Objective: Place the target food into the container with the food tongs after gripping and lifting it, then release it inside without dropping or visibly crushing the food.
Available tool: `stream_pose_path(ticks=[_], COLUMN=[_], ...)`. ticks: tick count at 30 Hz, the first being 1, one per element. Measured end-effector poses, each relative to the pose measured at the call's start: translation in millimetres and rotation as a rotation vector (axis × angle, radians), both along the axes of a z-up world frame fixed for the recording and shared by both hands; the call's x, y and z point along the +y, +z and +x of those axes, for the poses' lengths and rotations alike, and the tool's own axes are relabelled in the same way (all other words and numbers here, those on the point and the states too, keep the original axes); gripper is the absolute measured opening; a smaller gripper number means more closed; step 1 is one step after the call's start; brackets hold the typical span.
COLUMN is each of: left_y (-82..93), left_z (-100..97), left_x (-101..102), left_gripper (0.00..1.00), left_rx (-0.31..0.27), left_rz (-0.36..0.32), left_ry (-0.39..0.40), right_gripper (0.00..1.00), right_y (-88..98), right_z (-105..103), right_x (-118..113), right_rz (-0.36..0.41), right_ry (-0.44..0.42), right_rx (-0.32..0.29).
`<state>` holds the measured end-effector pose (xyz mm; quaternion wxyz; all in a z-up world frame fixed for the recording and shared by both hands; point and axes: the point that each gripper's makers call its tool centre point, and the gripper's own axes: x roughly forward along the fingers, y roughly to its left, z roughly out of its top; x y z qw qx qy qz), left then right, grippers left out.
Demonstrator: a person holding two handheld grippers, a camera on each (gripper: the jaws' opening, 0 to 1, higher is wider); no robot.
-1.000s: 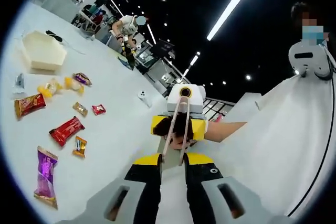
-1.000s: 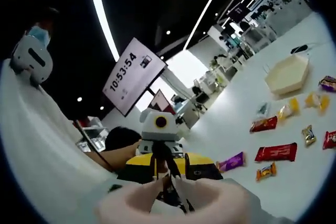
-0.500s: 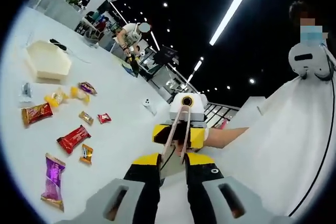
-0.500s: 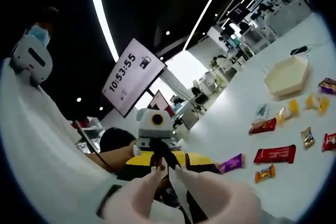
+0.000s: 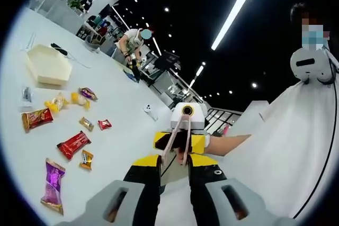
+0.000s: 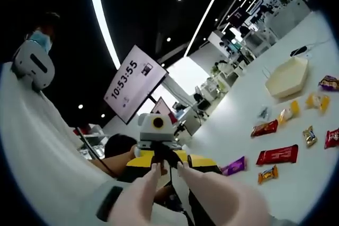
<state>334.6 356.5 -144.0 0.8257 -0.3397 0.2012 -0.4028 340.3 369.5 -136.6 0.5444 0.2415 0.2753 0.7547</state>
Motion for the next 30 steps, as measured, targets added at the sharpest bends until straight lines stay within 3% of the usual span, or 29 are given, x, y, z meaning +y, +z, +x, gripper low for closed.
stream_pose_path(ticks=[15,19,21,23,30], left_y=[0.7,5.0,8.0,7.9,5.8], left_z=[0.7,1.1,1.9,2.8,2.6], left_x=[0.1,3.6,3.8,-0.1,-1.6], left_gripper=[0.20,0.20,0.19,0.20,0.20], left_rx=[0.010,0.006,0.001,-0.001,0.024], left_rz=[-0.030,-0.069,-0.088,-0.066,-0.084], left_ry=[-0.007,-0.001,0.004,-0.006,-0.014], right_gripper=[0.25,0.25,0.24,0.25,0.25], right_y=[1.3,7.6,10.6,10.5,9.7], right_z=[0.7,-6.5,-0.5,-2.5,-3.3], right_x=[-1.0,-5.1,-3.0,-4.8,-5.8], right_rz=[0.015,0.039,0.062,0.051,0.046], right_ry=[0.002,0.046,0.021,0.037,0.040], right_rx=[0.011,0.064,0.019,0.035,0.043])
